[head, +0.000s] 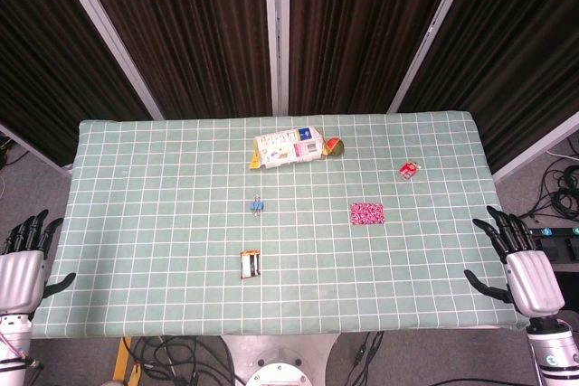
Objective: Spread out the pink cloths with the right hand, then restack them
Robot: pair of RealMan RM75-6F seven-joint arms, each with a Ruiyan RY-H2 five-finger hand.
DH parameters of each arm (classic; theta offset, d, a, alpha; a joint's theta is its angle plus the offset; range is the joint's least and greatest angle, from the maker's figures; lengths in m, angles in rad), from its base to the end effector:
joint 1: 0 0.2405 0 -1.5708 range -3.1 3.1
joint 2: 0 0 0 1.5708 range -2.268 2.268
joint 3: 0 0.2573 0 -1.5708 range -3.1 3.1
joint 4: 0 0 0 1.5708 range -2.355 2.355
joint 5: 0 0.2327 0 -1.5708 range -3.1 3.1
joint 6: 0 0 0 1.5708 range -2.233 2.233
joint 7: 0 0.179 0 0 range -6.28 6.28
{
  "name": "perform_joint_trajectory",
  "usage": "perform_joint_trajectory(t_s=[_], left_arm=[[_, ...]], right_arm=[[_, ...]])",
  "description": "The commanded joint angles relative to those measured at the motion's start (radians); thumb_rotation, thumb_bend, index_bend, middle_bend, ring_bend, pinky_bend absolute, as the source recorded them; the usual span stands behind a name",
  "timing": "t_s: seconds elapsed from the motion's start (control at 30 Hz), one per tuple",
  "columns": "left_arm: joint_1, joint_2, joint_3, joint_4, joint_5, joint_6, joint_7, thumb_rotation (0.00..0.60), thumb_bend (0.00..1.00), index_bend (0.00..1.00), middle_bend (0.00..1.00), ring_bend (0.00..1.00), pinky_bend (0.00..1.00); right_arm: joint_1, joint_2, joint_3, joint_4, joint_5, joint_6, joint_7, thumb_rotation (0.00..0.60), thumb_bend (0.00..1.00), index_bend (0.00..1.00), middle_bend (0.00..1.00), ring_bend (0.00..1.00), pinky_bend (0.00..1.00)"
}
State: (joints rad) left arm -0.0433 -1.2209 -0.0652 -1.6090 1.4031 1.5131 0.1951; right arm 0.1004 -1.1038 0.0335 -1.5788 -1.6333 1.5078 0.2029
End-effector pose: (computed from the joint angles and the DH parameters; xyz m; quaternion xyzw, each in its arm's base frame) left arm -0.3319 0.2063 0.1178 -0.5687 -0.3851 -0.3378 0.6436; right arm -0.3048 -0.2180 0.1381 0.6054 -0.4007 0.4576 0.5133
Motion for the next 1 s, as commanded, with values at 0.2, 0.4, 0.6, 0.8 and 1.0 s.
perform_joint_trajectory(t_s=[0.2, 0.4, 0.6, 0.8, 1.0], left_arm=[[0.007, -0.003, 0.004, 0.0, 0.0, 0.006, 0.0, 0.6, 0.02, 0.19, 0.14, 0.07, 0.12], [0.007, -0.003, 0.002, 0.002, -0.003, 0.005, -0.004, 0.6, 0.02, 0.19, 0.14, 0.07, 0.12], [0.011, -0.006, 0.004, 0.011, -0.004, 0.007, -0.014, 0.6, 0.02, 0.19, 0.14, 0.07, 0.12], [0.01, -0.008, 0.002, 0.018, -0.001, 0.008, -0.028, 0.6, 0.02, 0.19, 0.14, 0.07, 0.12], [0.017, -0.007, 0.006, 0.023, 0.002, 0.012, -0.041, 0.6, 0.02, 0.19, 0.14, 0.07, 0.12]], right_arm=[[0.006, 0.0, -0.001, -0.001, 0.009, -0.012, 0.002, 0.565, 0.15, 0.15, 0.0, 0.0, 0.0], [0.013, 0.002, -0.001, -0.008, 0.004, -0.014, -0.004, 0.568, 0.15, 0.15, 0.0, 0.0, 0.0], [0.029, -0.014, 0.009, -0.023, 0.025, -0.041, -0.046, 0.579, 0.15, 0.15, 0.0, 0.0, 0.0], [0.12, -0.04, 0.039, -0.062, 0.094, -0.203, -0.166, 0.595, 0.28, 0.15, 0.01, 0.0, 0.0], [0.239, -0.108, 0.081, -0.043, 0.201, -0.394, -0.252, 0.522, 0.43, 0.23, 0.01, 0.0, 0.0]])
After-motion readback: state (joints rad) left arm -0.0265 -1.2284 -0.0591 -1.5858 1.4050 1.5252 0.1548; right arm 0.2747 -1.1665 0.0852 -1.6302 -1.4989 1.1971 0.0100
